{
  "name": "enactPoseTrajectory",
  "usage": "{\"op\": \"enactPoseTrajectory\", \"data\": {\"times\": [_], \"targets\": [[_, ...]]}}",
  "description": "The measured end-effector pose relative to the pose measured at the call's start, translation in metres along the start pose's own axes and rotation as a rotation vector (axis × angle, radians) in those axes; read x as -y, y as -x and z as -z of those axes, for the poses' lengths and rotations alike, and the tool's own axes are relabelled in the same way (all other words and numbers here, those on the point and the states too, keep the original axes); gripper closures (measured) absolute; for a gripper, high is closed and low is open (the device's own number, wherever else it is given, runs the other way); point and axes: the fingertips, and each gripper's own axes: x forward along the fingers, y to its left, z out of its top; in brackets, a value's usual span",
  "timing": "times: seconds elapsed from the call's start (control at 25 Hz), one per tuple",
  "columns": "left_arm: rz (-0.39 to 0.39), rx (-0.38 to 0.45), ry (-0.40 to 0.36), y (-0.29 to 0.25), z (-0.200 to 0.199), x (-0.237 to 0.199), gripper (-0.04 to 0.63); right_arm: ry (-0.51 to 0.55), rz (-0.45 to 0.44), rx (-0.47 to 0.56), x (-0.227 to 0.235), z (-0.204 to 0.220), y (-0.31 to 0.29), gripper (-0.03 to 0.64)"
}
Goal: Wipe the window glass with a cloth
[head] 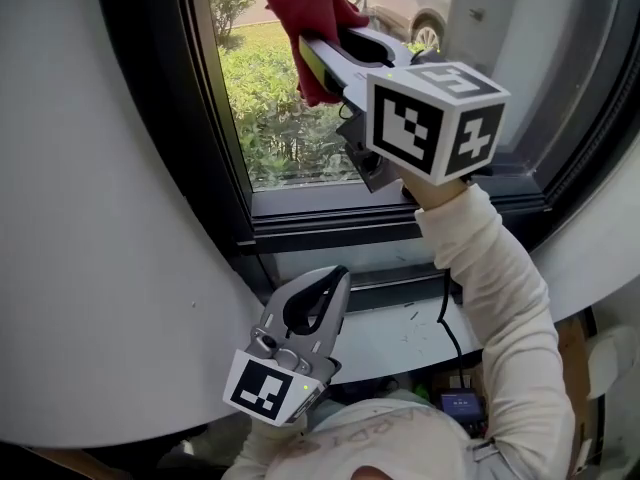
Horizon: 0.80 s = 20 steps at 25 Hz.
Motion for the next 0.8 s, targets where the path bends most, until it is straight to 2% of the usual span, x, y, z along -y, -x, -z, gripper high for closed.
{"op": "enactPoseTrajectory", "data": {"times": [0.56, 0.8], "targets": [[0.08, -0.034, -0.032, -0.088, 0.019, 0.082, 0.595, -0.031, 0.159, 0.038, 0.154, -0.019, 0.126, 0.518], [0.089, -0.039, -0.039, -0.126, 0.026, 0.112, 0.595, -0.02, 0.21, 0.045, 0.213, -0.027, 0.177, 0.515]]}}
